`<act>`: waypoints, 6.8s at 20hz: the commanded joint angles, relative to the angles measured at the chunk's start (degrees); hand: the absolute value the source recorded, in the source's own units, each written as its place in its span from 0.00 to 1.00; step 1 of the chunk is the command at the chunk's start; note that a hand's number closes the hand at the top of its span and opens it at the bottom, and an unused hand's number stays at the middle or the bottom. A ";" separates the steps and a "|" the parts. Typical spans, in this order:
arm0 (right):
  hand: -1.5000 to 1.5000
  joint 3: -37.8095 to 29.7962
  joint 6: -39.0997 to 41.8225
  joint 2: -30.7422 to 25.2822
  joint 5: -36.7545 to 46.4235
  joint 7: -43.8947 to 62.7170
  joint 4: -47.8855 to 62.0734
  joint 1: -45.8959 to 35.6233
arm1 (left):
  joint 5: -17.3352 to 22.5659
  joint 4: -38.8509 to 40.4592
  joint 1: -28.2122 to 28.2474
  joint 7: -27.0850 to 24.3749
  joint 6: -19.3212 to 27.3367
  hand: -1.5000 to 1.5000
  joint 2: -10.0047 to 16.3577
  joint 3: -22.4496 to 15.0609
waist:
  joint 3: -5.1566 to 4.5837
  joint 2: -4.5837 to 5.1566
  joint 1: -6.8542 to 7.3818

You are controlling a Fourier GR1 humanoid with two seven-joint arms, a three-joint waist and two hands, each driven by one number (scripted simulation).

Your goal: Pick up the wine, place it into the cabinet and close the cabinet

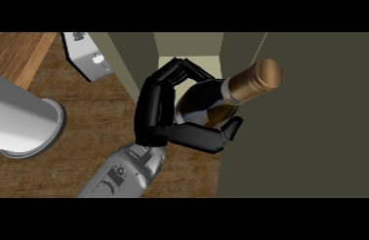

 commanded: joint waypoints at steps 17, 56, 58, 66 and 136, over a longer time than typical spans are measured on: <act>0.00 -5.64 -0.95 -2.86 -7.76 5.81 -9.12 -0.58 | 9.92 10.21 2.93 -15.39 5.17 1.00 -0.04 -4.10 | -0.02 -0.05 0.11; 0.00 -0.47 -0.39 -0.22 -5.31 2.49 -8.48 3.91 | 16.34 50.93 -16.42 -29.88 -8.54 1.00 1.43 15.98 | -0.03 0.14 -0.32; 0.00 -2.01 -0.12 -1.10 -6.08 1.42 -3.01 -1.19 | 20.14 55.88 -18.46 -34.68 -6.34 1.00 -0.02 14.13 | -0.04 0.41 -0.87; 0.00 -0.27 -0.56 0.20 -4.19 1.73 -5.69 0.80 | 15.95 64.07 -24.49 -39.60 -6.66 1.00 0.15 19.93 | -0.04 0.33 -0.65; 0.00 2.25 2.28 0.94 -2.94 -5.05 0.31 0.91 | 17.43 86.54 -28.78 -55.02 -16.26 0.00 -0.05 30.26 | -0.07 1.52 -3.10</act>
